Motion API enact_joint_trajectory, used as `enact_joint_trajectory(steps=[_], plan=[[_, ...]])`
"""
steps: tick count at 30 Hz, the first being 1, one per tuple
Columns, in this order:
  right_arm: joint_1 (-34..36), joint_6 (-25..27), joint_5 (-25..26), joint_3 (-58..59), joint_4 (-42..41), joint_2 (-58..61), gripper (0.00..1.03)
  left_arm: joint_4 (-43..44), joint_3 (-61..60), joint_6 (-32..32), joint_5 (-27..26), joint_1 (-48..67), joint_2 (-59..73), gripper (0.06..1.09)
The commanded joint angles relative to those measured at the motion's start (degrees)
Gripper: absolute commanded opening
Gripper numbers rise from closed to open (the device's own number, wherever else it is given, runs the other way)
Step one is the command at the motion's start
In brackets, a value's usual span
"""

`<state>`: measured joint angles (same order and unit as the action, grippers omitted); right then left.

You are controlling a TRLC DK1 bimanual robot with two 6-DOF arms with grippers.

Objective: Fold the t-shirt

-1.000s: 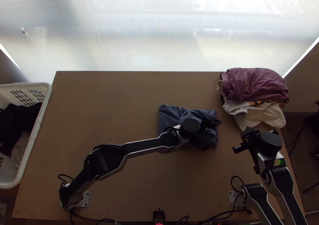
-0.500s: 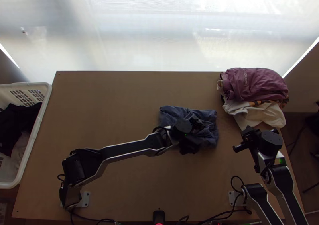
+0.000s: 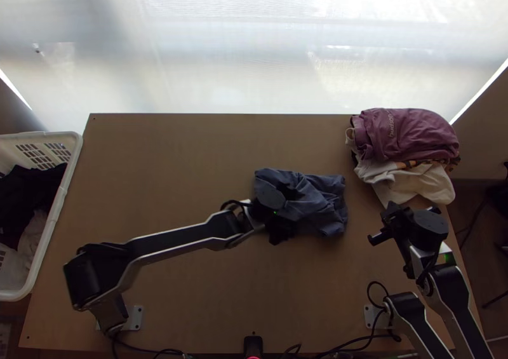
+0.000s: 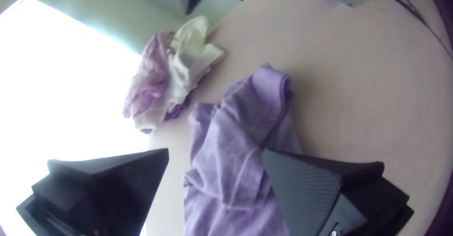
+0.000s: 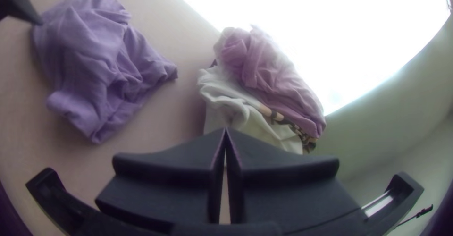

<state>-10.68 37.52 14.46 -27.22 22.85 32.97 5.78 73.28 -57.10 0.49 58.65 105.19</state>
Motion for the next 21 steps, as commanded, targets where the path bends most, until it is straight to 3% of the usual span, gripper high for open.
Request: enact_joint_trajectory(steps=[1,6,7,12,21], plan=[[-6.8,-2.9,0.1,0.1,-1.2,3.3,0.03,-7.6,-1.6,14.8,3.4,-6.4,-8.9,0.79],[-13.8,-5.7,0.1,-0.8,-4.3,8.9,0.03,-14.3,-0.2,31.3,0.3,-12.1,-9.1,0.17],[-16.0,-6.8,0.1,-1.4,-5.0,10.8,0.03,-16.5,0.6,34.8,-1.5,-13.6,-8.5,0.10],[-26.0,-9.3,0.0,-4.9,-9.1,19.9,0.03,-23.6,2.8,46.5,-10.2,-18.0,-4.4,0.10],[-35.5,-15.1,-2.4,-13.5,-14.9,34.6,0.03,-28.3,4.6,57.7,-21.1,-20.1,2.0,0.10]])
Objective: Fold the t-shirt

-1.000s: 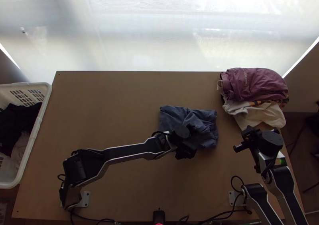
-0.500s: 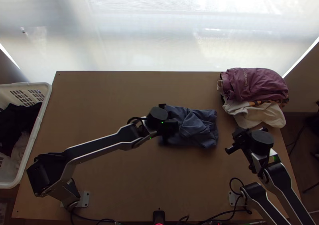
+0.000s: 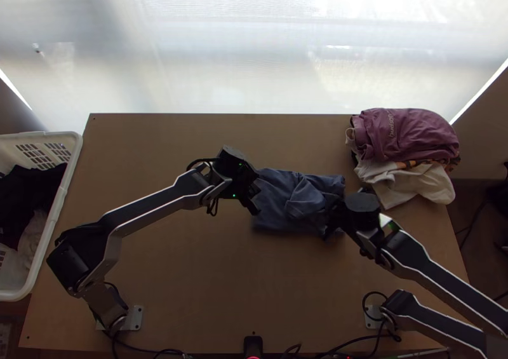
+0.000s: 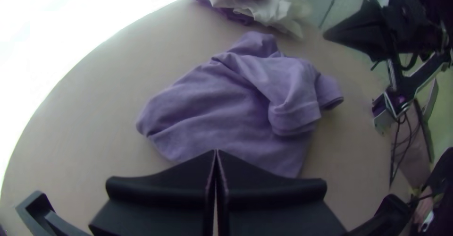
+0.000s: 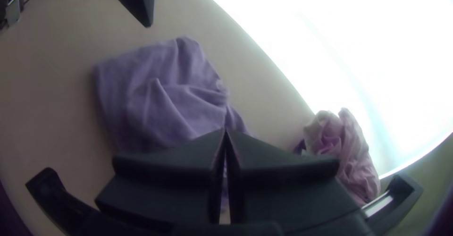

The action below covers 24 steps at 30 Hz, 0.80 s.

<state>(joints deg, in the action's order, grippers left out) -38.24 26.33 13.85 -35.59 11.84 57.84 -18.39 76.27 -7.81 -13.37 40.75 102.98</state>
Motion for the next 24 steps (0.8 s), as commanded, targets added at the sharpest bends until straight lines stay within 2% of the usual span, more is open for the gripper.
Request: enact_joint_trajectory(steps=[1,7,15,24], plan=[[-9.2,-3.9,-1.8,-5.4,-5.0,10.9,0.03,-4.9,1.9,8.6,-7.8,-1.9,5.1,0.10],[-13.8,-4.0,-1.8,-8.0,-8.8,17.9,0.03,-4.2,3.7,12.3,-9.9,-1.6,8.5,0.10],[-14.1,-4.2,-2.3,-8.3,-12.0,21.8,0.03,-0.1,6.3,13.4,-10.6,-1.4,12.3,0.10],[-13.4,-4.3,-3.8,-4.0,-18.6,27.9,0.03,-1.4,10.6,13.6,-9.4,0.6,19.0,0.10]])
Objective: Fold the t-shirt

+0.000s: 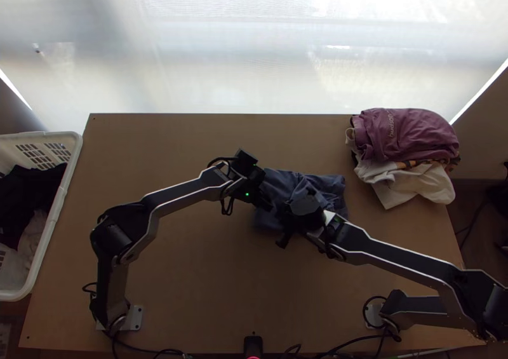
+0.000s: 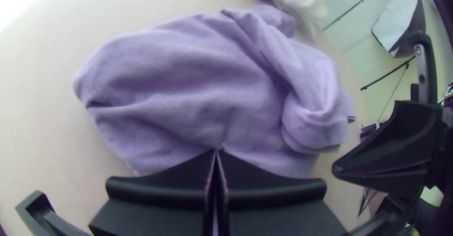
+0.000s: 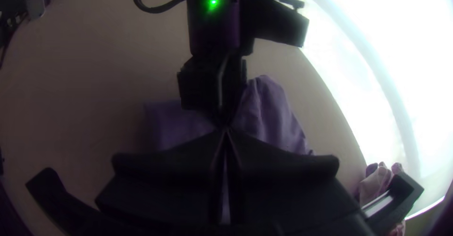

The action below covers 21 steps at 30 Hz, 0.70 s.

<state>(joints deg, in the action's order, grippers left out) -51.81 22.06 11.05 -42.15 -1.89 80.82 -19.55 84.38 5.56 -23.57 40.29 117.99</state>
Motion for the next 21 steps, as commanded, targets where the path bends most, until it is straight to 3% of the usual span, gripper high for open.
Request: enact_joint_trajectory(steps=[1,9,21], plan=[[0.5,0.1,-1.0,3.0,-6.0,6.1,0.03,-0.3,2.6,0.1,0.9,1.1,4.2,0.10],[9.1,3.6,-2.3,3.3,-9.1,10.4,0.03,-1.9,3.0,-1.2,2.3,1.0,4.3,0.10],[27.7,12.1,-6.2,6.7,-6.2,0.0,0.03,-2.4,3.5,-1.9,2.6,1.0,4.8,0.10]])
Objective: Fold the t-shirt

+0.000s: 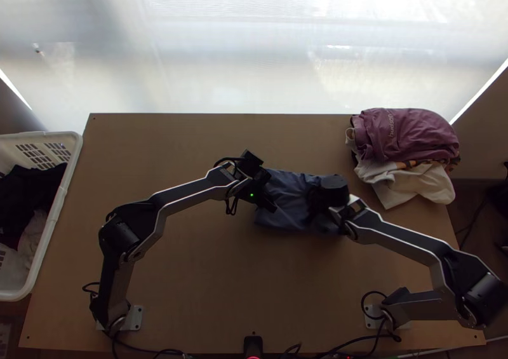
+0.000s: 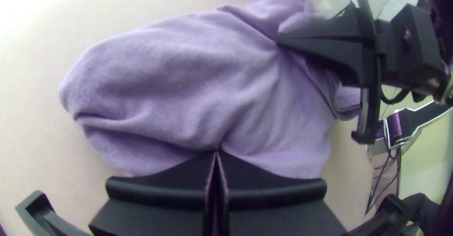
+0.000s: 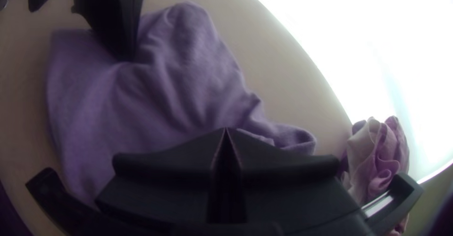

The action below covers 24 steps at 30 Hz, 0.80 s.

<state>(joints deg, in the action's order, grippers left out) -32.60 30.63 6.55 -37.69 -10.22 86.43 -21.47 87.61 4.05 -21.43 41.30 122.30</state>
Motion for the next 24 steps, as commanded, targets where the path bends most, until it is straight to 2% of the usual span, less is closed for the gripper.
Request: enact_joint_trajectory(steps=[1,6,11,16,19,24], plan=[[9.4,3.8,-1.9,3.2,2.7,-7.2,0.03,-0.7,0.5,-0.5,0.5,0.0,0.6,0.10],[16.3,6.2,-3.9,9.4,5.4,-15.1,0.03,-1.2,1.1,-0.5,0.6,-0.1,1.0,0.10],[25.0,12.4,-6.5,13.5,6.5,-19.5,0.03,-1.4,1.3,-0.6,0.6,0.0,1.2,0.10],[35.1,16.9,-10.5,12.4,7.8,-21.4,0.03,-2.0,2.0,-0.9,0.5,0.1,1.6,0.10],[35.6,16.3,-11.6,9.7,13.2,-25.6,0.03,-2.0,2.1,-1.0,0.5,0.3,1.7,0.10],[26.4,9.5,-11.2,7.3,20.9,-32.4,0.03,-2.4,2.0,-1.1,0.5,0.2,1.7,0.10]])
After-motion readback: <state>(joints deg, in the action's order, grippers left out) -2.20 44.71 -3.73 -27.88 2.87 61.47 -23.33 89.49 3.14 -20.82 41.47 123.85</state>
